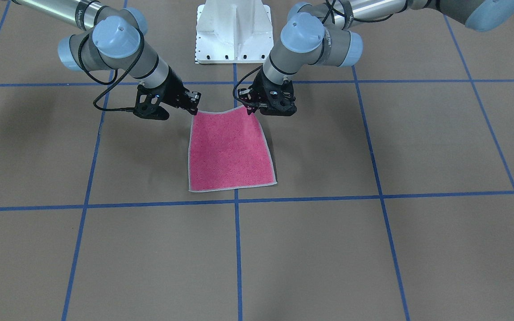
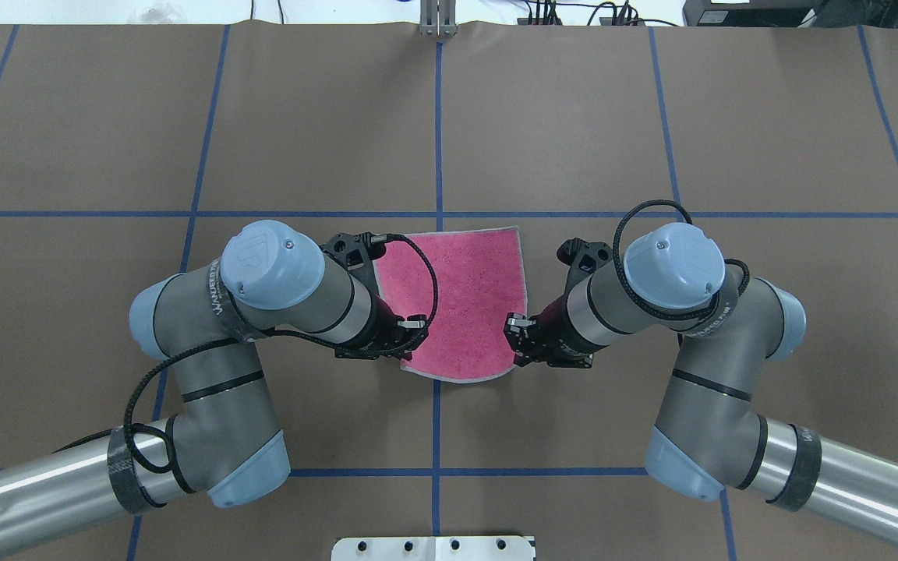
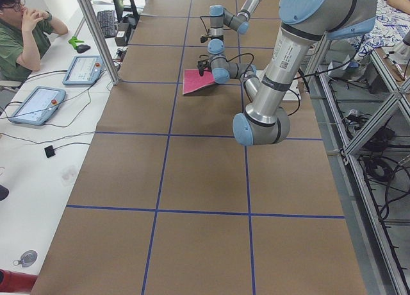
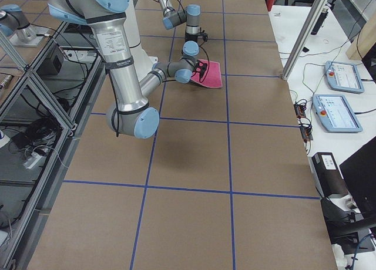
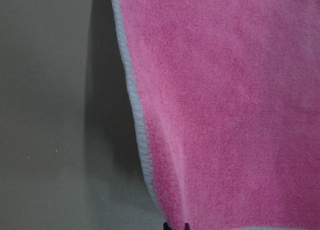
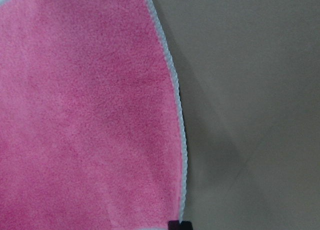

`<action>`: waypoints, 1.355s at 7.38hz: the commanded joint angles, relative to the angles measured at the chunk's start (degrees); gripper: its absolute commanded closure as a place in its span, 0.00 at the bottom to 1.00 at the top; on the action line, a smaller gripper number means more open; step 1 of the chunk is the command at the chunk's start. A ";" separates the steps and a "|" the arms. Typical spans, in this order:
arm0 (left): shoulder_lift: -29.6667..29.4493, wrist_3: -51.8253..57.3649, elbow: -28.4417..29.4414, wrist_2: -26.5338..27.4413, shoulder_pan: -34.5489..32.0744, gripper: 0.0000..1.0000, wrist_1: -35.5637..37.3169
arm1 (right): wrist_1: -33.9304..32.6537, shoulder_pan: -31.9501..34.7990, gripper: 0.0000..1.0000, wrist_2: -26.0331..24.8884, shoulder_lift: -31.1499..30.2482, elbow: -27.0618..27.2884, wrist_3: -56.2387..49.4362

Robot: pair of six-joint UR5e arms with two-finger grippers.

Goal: Fold towel twice with both arms
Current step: 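Lift the near edge with both grippers and fold it over the far edge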

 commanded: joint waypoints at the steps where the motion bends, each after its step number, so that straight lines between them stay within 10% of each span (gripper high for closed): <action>1: 0.03 0.00 -0.63 -0.03 -1.09 1.00 0.04 | 0.08 3.19 1.00 0.62 0.04 0.32 -0.03; 10: -3.48 -0.09 6.92 0.14 -6.99 1.00 -0.49 | 0.08 8.48 1.00 -0.96 9.62 -9.88 -0.55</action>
